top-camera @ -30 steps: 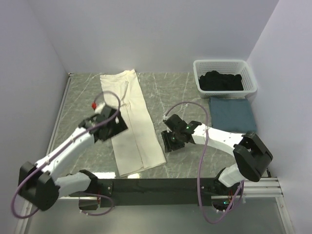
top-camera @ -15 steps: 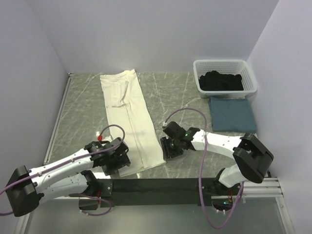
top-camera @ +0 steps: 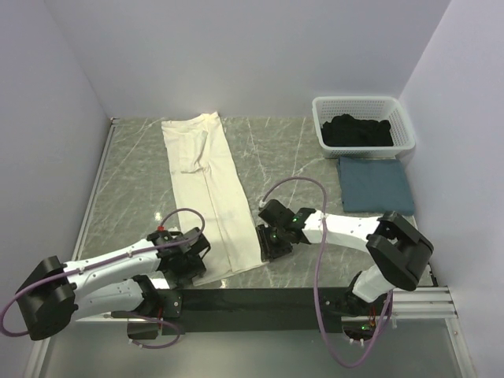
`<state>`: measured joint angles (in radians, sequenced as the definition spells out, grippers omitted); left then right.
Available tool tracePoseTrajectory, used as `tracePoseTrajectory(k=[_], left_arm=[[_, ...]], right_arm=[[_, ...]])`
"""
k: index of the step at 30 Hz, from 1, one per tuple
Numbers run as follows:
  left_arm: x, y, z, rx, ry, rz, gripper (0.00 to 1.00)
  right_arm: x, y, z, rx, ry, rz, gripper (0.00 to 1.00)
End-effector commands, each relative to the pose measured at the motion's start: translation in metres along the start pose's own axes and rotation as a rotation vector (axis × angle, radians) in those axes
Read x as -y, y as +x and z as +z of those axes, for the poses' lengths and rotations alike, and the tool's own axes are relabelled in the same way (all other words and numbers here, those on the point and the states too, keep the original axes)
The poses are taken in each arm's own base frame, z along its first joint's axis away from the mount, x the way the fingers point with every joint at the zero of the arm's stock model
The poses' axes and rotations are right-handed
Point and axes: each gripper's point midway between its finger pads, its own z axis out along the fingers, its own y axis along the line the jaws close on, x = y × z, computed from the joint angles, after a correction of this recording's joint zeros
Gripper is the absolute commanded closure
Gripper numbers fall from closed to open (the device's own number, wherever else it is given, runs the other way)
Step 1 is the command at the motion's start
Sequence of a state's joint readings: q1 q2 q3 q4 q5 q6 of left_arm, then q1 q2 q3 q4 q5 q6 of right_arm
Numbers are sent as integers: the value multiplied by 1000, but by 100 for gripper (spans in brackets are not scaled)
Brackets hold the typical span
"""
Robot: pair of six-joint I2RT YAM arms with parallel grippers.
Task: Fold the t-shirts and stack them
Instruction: Fold the tshirt
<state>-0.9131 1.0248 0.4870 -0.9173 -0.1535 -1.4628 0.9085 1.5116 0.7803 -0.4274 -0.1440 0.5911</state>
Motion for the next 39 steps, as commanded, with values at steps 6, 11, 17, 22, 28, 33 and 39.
tracePoseTrajectory(k=[6, 11, 17, 22, 28, 33, 39], left_arm=[[13, 7, 12, -33, 22, 52, 37], [13, 13, 18, -66, 18, 84, 42], [8, 22, 26, -104, 8, 101, 67], [5, 29, 20, -152, -13, 148, 99], [3, 59, -10, -307, 95, 161, 99], [21, 42, -30, -272, 203, 115, 99], [41, -56, -31, -34, 200, 73, 99]], right_arm=[[-4, 8, 12, -60, 35, -33, 51], [-6, 10, 15, -87, 47, -57, 54], [-2, 23, 24, -147, 58, -67, 72], [5, 35, 13, -203, 74, -95, 100], [17, 66, -22, -349, 65, -191, 100], [4, 39, -39, -362, 17, -193, 100], [-22, -62, -45, -200, -67, -131, 100]])
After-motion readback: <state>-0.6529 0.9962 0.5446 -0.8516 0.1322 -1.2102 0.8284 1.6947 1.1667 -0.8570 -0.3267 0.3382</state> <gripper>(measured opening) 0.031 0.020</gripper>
